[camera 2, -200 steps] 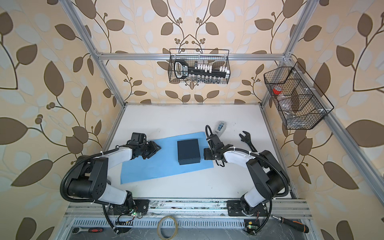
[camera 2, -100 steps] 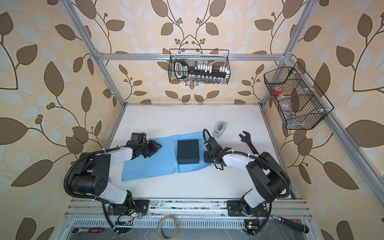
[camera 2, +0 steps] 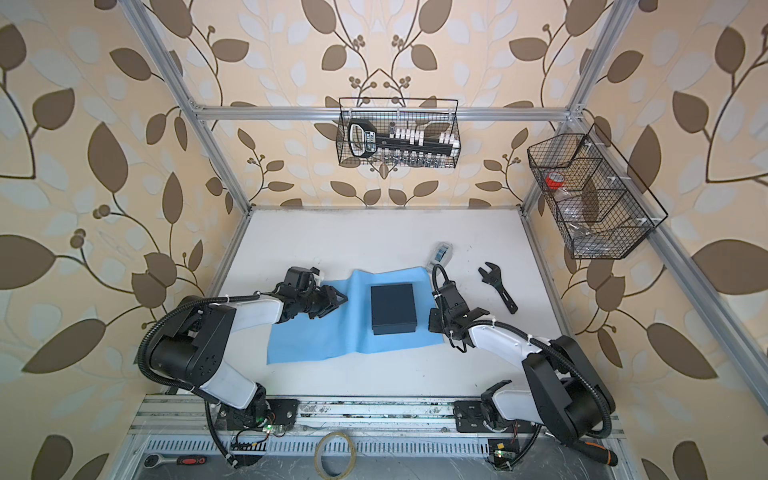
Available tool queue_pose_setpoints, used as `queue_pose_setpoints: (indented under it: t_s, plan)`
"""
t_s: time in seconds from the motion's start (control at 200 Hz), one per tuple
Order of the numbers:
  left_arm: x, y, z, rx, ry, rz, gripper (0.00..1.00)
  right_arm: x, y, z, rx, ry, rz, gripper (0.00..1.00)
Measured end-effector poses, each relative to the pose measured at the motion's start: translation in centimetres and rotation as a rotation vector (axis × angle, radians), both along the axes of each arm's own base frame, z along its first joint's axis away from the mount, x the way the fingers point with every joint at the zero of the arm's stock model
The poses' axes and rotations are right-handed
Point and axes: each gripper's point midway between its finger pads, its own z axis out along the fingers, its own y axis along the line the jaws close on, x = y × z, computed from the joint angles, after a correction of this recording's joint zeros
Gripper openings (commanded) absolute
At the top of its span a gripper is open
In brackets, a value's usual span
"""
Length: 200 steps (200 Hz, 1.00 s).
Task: Wrap the gift box in paper
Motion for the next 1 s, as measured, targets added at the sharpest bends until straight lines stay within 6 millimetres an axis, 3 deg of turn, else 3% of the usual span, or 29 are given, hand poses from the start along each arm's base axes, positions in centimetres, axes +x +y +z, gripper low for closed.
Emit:
queue_pose_setpoints:
  t_s: [0.185, 0.41, 0.455, 0.53, 0.645, 0.89, 1.0]
  plan:
    - [-0.7, -3.4, 0.1, -0.015, 0.019, -0.068, 0.47, 0.4, -3.1, 2.0, 0.037, -0.076, -0.11, 0.0]
    - [0.8, -5.7, 0.2, -0.016, 0.021, -0.1, 0.48, -1.8, -4.3, 1.7, 0.067, -0.107, -0.159, 0.0]
    - [1.0, -5.7, 0.2, -0.01, 0.022, -0.099, 0.48, -2.1, -4.4, 1.5, 0.071, -0.109, -0.161, 0.0]
    - [1.1, -5.5, 0.1, 0.003, 0.02, -0.093, 0.48, -2.4, -4.3, 1.4, 0.074, -0.109, -0.154, 0.1]
    - [1.3, -5.0, 0.1, 0.016, 0.013, -0.085, 0.48, -1.5, -3.6, 1.5, 0.07, -0.094, -0.11, 0.17]
    - [1.9, -3.3, 0.0, 0.026, 0.005, -0.043, 0.48, 3.3, -0.3, 0.1, 0.075, 0.001, 0.019, 0.14]
    - [2.0, -2.5, 0.0, 0.032, -0.002, -0.027, 0.48, 3.6, 0.2, -1.0, 0.065, 0.039, 0.042, 0.12]
